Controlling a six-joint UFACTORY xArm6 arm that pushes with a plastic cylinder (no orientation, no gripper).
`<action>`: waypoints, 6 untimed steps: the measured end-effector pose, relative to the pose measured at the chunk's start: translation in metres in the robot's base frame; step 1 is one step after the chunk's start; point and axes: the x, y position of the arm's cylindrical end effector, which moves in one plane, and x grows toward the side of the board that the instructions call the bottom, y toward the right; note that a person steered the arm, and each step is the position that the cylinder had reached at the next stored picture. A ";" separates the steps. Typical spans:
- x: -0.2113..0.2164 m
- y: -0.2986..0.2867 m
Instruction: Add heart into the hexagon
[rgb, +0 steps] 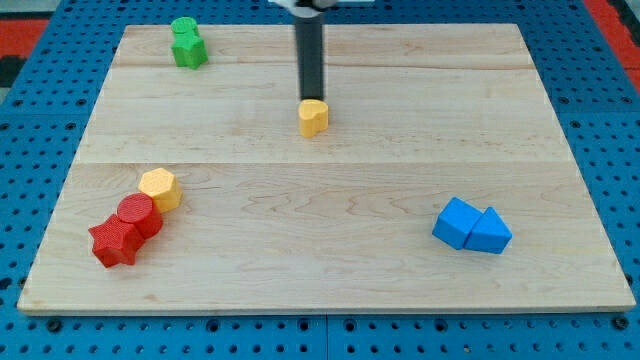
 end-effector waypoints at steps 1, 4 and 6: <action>0.032 0.005; 0.070 -0.095; 0.113 -0.136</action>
